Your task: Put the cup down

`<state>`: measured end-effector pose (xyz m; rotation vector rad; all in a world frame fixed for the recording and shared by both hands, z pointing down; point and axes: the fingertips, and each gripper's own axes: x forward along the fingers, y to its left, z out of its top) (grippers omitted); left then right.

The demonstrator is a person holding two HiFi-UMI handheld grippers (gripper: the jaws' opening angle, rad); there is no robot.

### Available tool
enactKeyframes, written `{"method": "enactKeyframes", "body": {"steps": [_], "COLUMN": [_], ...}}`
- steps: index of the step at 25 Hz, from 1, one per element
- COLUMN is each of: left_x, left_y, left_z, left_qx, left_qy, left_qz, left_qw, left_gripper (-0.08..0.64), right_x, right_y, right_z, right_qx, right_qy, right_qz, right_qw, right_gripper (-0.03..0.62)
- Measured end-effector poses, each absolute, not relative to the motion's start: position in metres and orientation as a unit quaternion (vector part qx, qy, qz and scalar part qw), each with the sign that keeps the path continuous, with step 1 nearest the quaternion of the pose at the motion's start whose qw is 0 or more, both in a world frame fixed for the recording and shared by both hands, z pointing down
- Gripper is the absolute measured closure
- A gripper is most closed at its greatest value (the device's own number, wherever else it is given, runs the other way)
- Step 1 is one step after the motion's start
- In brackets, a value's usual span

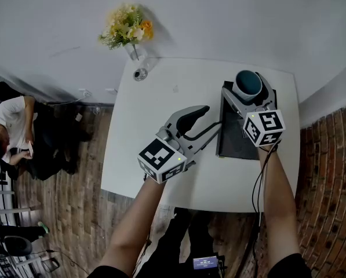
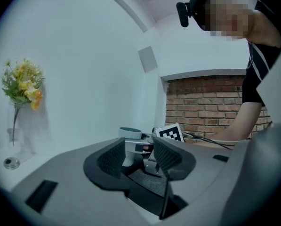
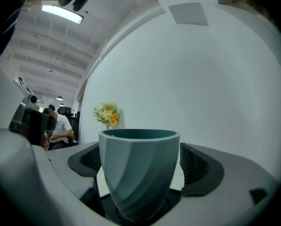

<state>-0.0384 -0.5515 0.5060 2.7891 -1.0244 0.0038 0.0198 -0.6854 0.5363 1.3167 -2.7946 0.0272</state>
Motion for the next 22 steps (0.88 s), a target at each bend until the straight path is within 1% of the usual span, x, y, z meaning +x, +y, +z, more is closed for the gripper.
{"method": "enactKeyframes", "body": {"steps": [8, 14, 18, 22], "left_x": [-0.047, -0.038, -0.031, -0.025], "left_y": [-0.541, -0.520, -0.504, -0.482], "left_z": [0.497, 0.486, 0.476, 0.467], "left_qx": [0.930, 0.934, 0.935, 0.937], "left_qy": [-0.356, -0.349, -0.346, -0.340], "left_qz": [-0.003, 0.012, 0.012, 0.014], "left_qw": [0.088, 0.079, 0.076, 0.079], "left_gripper": [0.373, 0.373, 0.373, 0.373], "right_x": [0.055, 0.071, 0.081, 0.081], "right_y": [-0.652, -0.618, -0.592, -0.557], "right_z": [0.528, 0.516, 0.507, 0.496], "right_qx": [0.454, 0.463, 0.465, 0.450], "right_qy": [-0.889, -0.883, -0.881, -0.888], "right_qz": [0.047, 0.080, 0.084, 0.092], "right_qw": [0.019, 0.001, 0.007, 0.011], "right_gripper": [0.106, 0.106, 0.109, 0.140]}}
